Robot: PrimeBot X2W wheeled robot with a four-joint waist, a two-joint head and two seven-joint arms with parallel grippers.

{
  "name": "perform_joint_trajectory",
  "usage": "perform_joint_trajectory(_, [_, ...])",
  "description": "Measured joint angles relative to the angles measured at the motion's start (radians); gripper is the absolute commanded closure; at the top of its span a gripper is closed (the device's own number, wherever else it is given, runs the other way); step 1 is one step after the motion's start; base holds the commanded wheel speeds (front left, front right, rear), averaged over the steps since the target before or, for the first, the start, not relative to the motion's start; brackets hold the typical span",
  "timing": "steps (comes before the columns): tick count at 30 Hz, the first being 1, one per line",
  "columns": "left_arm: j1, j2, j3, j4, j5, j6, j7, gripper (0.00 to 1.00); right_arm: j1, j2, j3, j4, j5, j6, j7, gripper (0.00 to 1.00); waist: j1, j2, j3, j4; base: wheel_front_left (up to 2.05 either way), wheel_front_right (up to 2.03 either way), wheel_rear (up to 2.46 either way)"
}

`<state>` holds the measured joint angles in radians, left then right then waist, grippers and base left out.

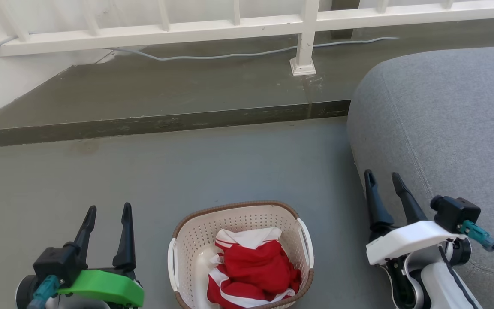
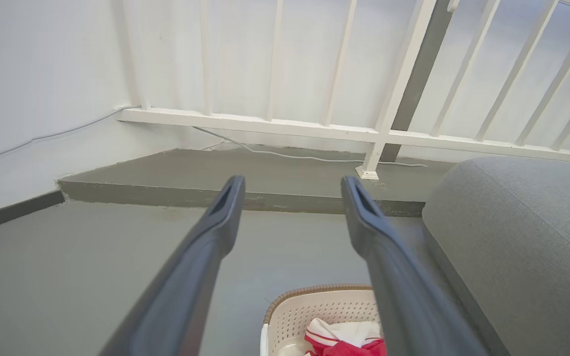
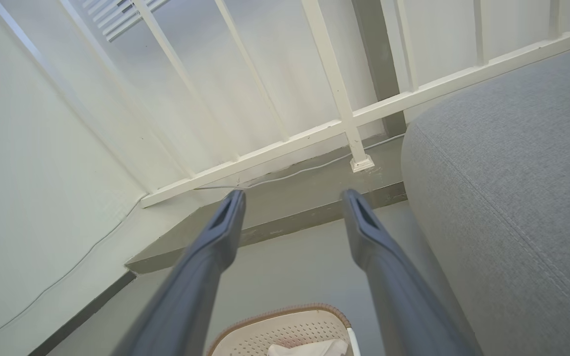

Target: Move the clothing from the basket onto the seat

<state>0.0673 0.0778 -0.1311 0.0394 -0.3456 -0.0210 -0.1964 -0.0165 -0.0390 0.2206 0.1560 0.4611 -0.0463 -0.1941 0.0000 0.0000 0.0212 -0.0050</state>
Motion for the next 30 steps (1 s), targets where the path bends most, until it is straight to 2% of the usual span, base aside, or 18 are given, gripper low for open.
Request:
perform_joint_trajectory(17, [0.022, 0.0, -0.011, -0.023, 0.207, 0.023, -0.054, 0.0, -0.004, -0.002, 0.055, -0.022, -0.224, -0.036, -0.054, 0.0, 0.0, 0.0, -0.004, -0.002, 0.0, 0.0, 0.0])
perform_joint_trajectory(30, [0.025, 0.0, -0.006, -0.022, 0.226, 0.023, -0.055, 0.0, -0.007, -0.003, 0.062, -0.024, -0.234, -0.045, -0.056, 0.0, 0.0, 0.0, -0.007, -0.002, 0.0, 0.0, 0.0])
